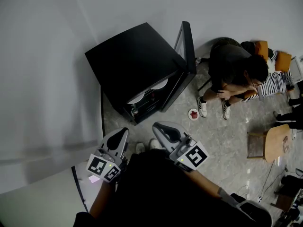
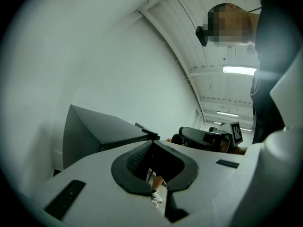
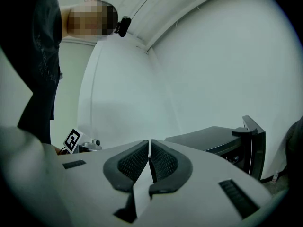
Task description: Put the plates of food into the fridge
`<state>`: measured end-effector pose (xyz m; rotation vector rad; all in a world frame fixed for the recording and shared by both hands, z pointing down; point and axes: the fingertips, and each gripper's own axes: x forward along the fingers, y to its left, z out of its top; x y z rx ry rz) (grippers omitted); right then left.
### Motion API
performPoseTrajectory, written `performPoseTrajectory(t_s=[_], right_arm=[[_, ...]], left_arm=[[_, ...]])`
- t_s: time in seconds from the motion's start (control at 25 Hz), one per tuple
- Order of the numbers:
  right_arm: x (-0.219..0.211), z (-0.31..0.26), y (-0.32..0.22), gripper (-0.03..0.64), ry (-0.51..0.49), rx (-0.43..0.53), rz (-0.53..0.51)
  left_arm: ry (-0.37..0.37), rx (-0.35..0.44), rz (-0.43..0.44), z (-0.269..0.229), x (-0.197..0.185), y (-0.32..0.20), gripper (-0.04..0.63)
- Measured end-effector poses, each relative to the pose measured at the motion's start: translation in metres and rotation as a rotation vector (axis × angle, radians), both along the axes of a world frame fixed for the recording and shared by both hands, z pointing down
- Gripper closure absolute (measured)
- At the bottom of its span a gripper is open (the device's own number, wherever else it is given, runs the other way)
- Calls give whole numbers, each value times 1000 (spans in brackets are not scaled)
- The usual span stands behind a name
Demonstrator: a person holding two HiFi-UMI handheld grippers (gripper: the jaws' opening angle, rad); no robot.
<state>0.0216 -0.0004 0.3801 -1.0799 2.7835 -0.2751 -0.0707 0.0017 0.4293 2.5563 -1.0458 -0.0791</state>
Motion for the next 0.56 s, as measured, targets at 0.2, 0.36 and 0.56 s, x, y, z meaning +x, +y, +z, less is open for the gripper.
performPoseTrajectory(t_s=[0.2,0.36,0.56], right_arm=[[2,2,-1,580,5,-1,14],[5,0,-2,580,-6,7,34],[0,1,2,580,-9,-1,35]], left_arm=[[6,-6,0,5,-4,1,572],[12,-3,-5,4,-7,-1,572],[11,-4,6,3,-7,3,572]])
